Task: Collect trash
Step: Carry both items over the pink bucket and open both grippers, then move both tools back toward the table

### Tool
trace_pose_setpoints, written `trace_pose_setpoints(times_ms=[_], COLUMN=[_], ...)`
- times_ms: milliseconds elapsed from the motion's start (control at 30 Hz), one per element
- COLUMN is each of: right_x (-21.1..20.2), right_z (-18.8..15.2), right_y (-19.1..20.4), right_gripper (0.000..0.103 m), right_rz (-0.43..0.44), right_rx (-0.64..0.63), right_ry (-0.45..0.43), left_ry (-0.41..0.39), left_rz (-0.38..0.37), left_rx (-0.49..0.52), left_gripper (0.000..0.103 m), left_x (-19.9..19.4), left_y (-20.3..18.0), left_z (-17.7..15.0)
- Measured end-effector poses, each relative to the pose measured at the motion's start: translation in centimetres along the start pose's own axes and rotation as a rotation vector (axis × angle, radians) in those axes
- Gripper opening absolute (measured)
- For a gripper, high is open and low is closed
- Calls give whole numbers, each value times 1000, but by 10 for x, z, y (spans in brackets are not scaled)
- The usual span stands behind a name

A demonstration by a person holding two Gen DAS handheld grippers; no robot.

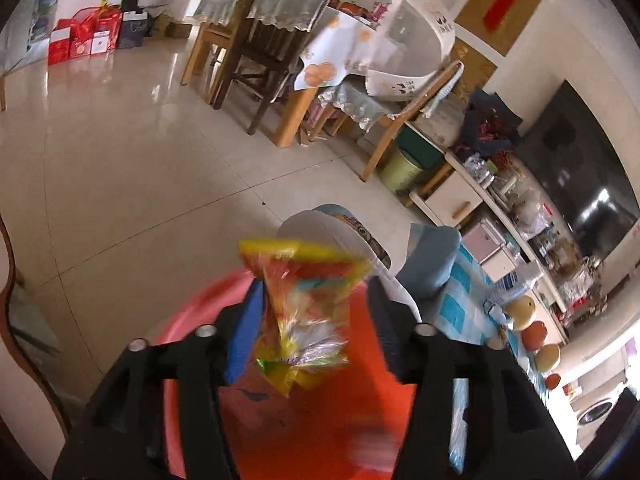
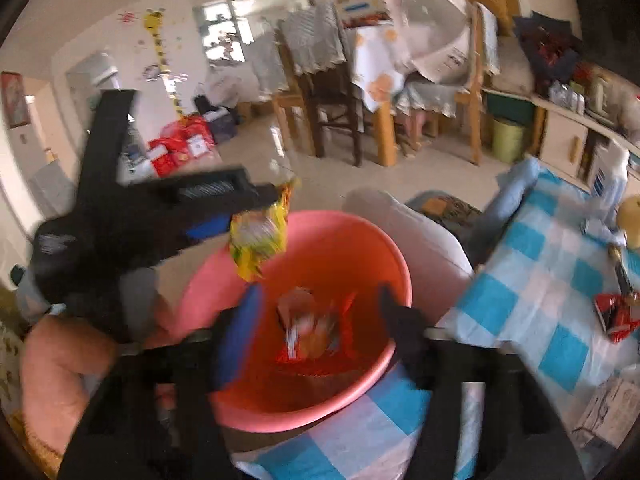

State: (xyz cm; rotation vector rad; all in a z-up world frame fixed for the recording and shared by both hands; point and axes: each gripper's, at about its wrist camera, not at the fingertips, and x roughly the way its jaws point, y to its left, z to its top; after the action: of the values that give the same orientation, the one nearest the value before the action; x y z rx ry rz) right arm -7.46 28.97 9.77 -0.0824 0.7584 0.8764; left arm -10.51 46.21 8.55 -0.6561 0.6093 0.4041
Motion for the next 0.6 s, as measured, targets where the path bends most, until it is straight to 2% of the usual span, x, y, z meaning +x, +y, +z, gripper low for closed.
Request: trace_pose_setpoints(times_ms=[67,133,200,267,400,533,600], right_x=[-2,-8,-18,-31,-52,-75,-84], right_z=[-3,-7,-11,-15,-23,-34,-39], right_y=[-9,-19,-29,-38,-46,-50,-51], right_gripper=[85,91,91,91,91,96,98], right_rz=[2,-10,-34,-56,-110,-189,-209], right_rx=[49,94,123,135,109,49,29], right_ry=[-7,-13,-23,-40,-78,-140,-154], left_ry=[-49,-104,-175,-225,-341,-372,-388], left_rz=[17,24,2,-30,-85,-131,-118], left_rx=[18,40,64,94,218,272,310], left_gripper=[79,83,86,88,91,91,91], left_x=[-6,-13,-22,-26,-40,-46,-47], left_y=[-2,-6,-12,-24,-49,-68,-78], left_z=[1,1,-1,-3,-13,-21,-24])
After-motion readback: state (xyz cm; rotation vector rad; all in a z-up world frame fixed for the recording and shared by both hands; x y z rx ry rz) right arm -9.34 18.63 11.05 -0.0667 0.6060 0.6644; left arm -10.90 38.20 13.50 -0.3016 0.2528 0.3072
